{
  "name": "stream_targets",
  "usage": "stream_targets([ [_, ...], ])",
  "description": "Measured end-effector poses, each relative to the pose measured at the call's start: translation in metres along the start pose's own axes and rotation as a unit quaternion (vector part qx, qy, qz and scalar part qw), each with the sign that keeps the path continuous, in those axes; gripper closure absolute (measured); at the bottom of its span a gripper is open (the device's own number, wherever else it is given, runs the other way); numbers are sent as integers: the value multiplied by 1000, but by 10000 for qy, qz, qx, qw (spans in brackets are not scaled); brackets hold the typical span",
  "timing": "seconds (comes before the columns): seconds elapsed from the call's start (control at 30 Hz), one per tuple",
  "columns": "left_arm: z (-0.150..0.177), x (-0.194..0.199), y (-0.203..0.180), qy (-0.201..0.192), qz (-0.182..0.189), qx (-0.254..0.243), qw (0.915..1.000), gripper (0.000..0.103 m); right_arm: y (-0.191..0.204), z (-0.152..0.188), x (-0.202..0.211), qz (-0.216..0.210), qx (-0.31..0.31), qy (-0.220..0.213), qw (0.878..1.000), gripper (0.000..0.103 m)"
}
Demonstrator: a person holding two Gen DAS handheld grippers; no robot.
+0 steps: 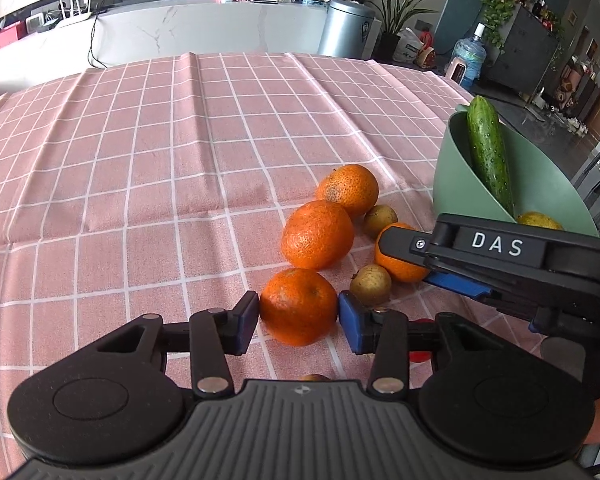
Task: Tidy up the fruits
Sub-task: 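Grasp an orange with the right tool while the left tool grasps another orange, then carry the orange into the colander with the left tool while the right tool drops its orange there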
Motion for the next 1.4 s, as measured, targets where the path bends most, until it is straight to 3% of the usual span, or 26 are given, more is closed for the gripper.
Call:
stream_targets([
  [0.2, -1, 2, -1, -56, -81, -28, 9999, 55, 1, -1, 3, -43, 37, 33, 10000, 62],
  [0.43, -9, 19, -1, -283, -136, 80, 9995, 55, 20, -4, 31, -293, 531, -145, 9981, 63],
  [0.73, -29, 52, -34, -591, 214, 77, 9980, 55, 21, -15, 96, -541, 1381, -437, 9880, 63],
  [1.07, -73, 64, -101, -682, 430, -444, 9958, 55, -21, -56, 127, -183, 2003, -527, 9782, 63],
  [1.4, -93, 22, -150, -147, 559, -841, 9948, 55, -51, -104, 108, 357, 2803, -399, 9584, 63],
])
Point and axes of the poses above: each gripper's, at about its wrist camera, not at the fingertips, and x roughly against the way its jaws point, y to its left, z to its underside, the point moved 10 cm from there along -x, roughly the way its jaws point, and after that the axes turned 7 degrees about -x, right-handed, at the moved point
